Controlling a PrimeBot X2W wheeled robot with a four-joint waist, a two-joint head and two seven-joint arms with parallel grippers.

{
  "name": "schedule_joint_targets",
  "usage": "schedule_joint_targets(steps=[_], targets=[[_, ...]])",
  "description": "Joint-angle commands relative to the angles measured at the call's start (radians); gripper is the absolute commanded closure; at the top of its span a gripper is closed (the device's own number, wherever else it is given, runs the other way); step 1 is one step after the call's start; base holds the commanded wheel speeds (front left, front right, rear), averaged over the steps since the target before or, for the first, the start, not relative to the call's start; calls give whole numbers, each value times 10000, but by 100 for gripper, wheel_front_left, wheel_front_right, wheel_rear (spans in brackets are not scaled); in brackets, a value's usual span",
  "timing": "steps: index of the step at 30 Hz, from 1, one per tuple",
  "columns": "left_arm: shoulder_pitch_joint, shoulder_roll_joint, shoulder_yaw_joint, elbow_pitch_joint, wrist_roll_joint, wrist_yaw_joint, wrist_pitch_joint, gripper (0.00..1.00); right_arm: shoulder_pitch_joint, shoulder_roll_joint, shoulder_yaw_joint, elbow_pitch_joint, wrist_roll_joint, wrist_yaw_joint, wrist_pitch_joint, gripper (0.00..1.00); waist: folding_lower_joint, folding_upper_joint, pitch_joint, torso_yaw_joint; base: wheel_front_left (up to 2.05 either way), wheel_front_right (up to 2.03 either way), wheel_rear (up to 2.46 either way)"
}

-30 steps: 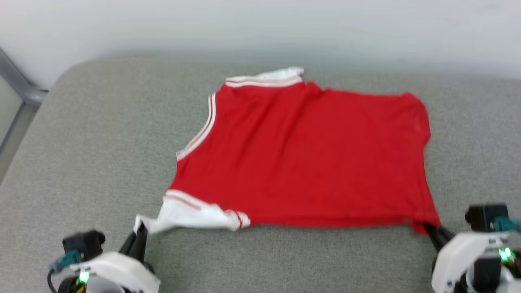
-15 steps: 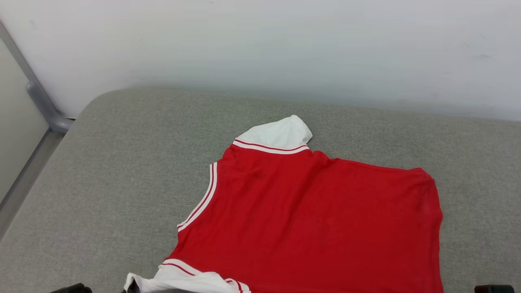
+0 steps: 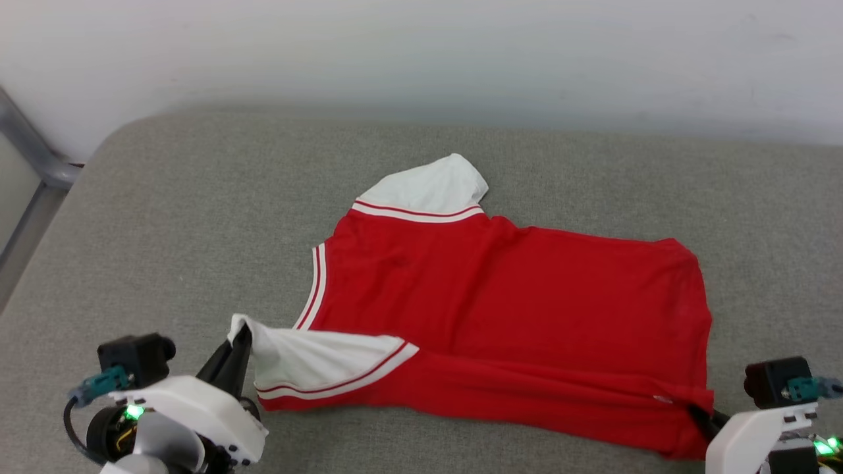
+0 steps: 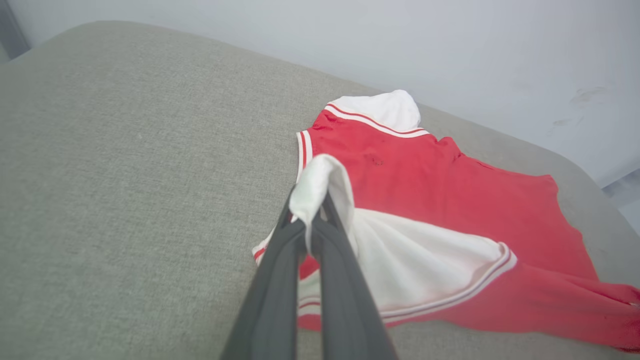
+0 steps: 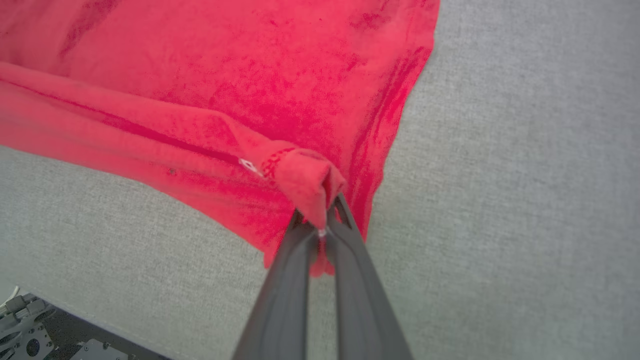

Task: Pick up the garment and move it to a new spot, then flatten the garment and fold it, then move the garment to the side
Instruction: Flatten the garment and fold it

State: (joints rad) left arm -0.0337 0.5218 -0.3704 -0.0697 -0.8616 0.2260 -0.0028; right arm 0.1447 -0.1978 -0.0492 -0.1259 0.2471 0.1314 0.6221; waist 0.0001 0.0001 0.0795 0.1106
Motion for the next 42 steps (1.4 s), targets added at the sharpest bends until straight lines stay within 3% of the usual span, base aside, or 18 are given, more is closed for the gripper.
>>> schedule_joint_targets(steps=[1,15,16,17,18,19,20,26,32,36,42], targets=[[-327,-79,-9,199,18,-126,-14,100,-339,-69,48,92,-34,-15,-23,100,-1,-1,390,-83,0,0,0],[-2774,-1076,-808,3652,-121,-1660,206,100,-2502,-336,1111,2222,71,-13,-552,100,-1,-1,1838,-249,0,0,0],[-2853,-1117,-901,3839,-137,-1773,257,100,-2546,-341,1142,2358,51,-13,-692,94,-1,-1,1854,-249,0,0,0],[-2918,-1154,-934,4008,-151,-1856,272,100,-2576,-333,1157,2488,23,-15,-832,77,-1,-1,1856,-247,0,0,0],[-2978,-1181,-960,4158,-142,-1919,247,79,-2556,-309,1169,2617,8,-16,-956,47,-1,-1,1838,-247,0,0,0],[-3012,-1225,-1001,4280,-142,-1965,236,42,-2526,-271,1171,2701,27,-16,-1129,12,-1,-1,1809,-246,0,0,0],[-3036,-1287,-1015,4388,-164,-1999,196,0,-2493,-242,1134,2743,35,-16,-1357,0,-1,-1,1764,-234,0,0,0],[-3097,-1286,-815,4628,-25,-1895,-439,0,-2042,169,639,2670,-121,-13,-3266,0,-1,-1,1232,-210,0,0,0],[-2699,-880,-510,4339,-27,-1544,-599,0,-1655,862,104,2360,-469,-11,-5384,0,-1,-1,487,-382,0,0,0],[-2427,-373,-430,3915,-239,-1337,113,0,-1508,1147,-69,2049,-826,-11,-6208,0,-1,-1,98,-569,0,0,0],[-2100,546,-414,2791,-1040,-1184,2280,0,-1261,1429,-368,1489,-1013,-12,-6620,0,-1,-1,-170,-804,0,0,0]])
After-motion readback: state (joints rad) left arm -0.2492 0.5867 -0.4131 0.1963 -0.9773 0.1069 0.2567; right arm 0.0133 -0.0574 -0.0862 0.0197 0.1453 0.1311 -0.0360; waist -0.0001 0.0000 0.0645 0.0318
